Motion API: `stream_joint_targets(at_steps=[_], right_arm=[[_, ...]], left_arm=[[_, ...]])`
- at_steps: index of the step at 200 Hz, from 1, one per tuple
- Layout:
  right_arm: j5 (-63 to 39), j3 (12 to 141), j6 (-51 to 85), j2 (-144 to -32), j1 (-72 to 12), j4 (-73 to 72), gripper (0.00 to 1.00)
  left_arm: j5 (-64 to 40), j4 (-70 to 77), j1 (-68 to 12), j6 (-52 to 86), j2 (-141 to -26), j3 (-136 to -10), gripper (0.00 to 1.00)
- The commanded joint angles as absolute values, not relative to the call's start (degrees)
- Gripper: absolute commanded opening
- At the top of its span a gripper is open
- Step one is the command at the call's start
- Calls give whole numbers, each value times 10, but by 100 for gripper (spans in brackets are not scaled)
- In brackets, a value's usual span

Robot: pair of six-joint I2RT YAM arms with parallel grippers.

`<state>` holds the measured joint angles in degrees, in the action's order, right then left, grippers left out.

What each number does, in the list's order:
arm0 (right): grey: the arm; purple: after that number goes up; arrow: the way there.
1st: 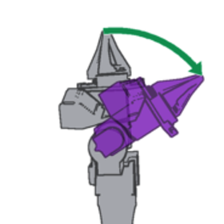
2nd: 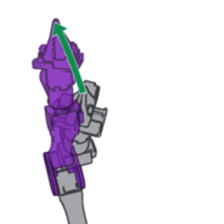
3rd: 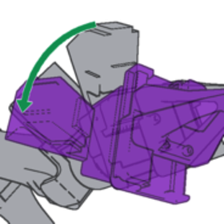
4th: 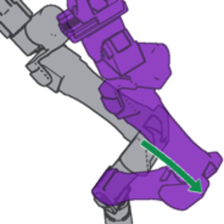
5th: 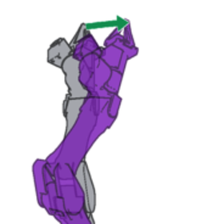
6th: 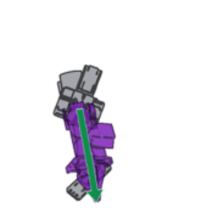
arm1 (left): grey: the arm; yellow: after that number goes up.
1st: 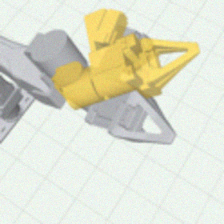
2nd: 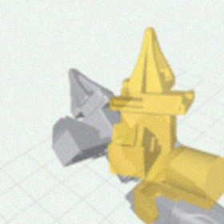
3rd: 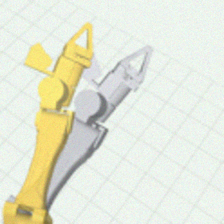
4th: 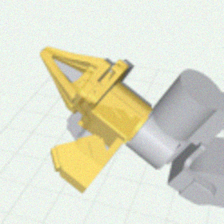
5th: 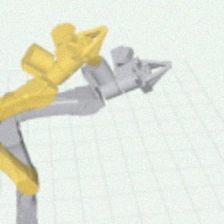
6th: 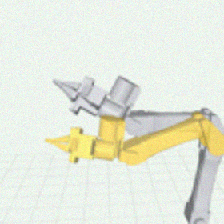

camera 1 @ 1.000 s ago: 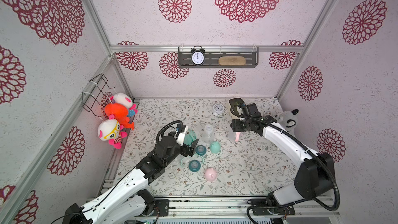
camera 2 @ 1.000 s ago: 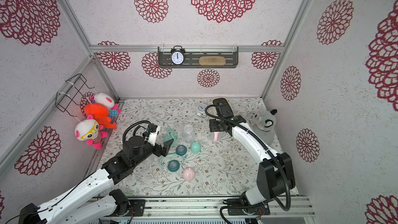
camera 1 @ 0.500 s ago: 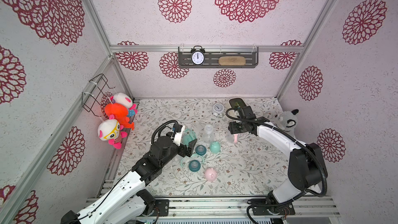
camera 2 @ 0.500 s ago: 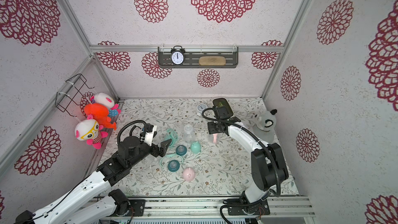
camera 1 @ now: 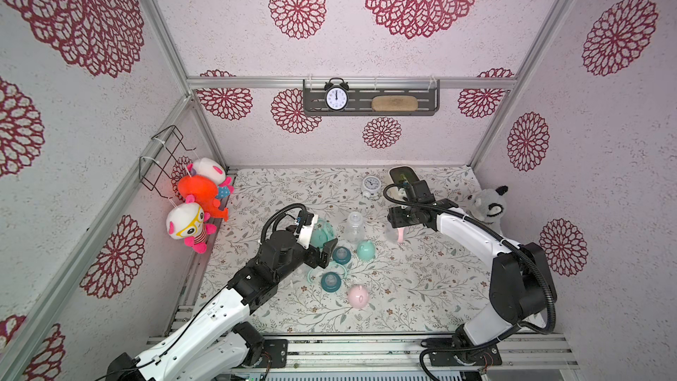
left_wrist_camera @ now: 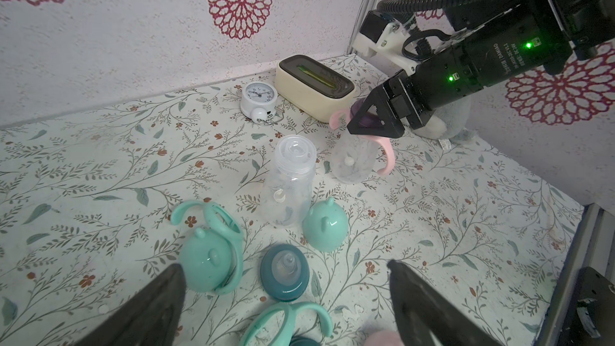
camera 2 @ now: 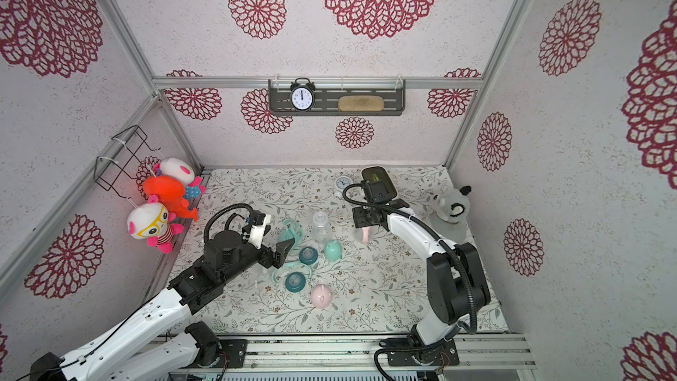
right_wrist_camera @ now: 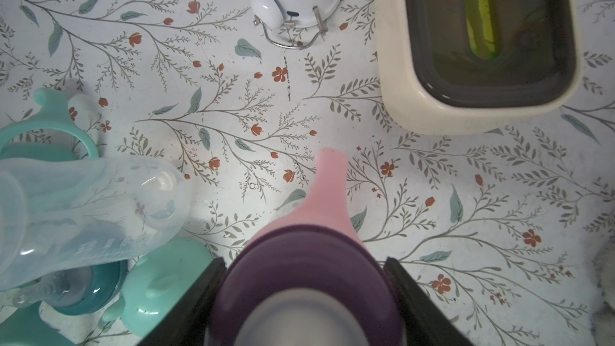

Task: Assemble the baby bottles
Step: Place the baby bottle at the center of the board.

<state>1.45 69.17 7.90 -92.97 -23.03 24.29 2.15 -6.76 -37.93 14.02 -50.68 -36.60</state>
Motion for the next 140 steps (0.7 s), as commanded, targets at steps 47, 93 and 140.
stream_joint_targets(at_steps=[47, 93, 140], right_arm=[[25, 733, 58, -933, -230, 264, 85], [48, 752, 52, -911, -246, 298, 93], [93, 766, 48, -859, -294, 348, 99]], left_arm=[[17, -56, -374, 153, -511, -375, 98], [17, -52, -374, 151, -515, -374, 98], [28, -58, -368, 147, -522, -377, 98]])
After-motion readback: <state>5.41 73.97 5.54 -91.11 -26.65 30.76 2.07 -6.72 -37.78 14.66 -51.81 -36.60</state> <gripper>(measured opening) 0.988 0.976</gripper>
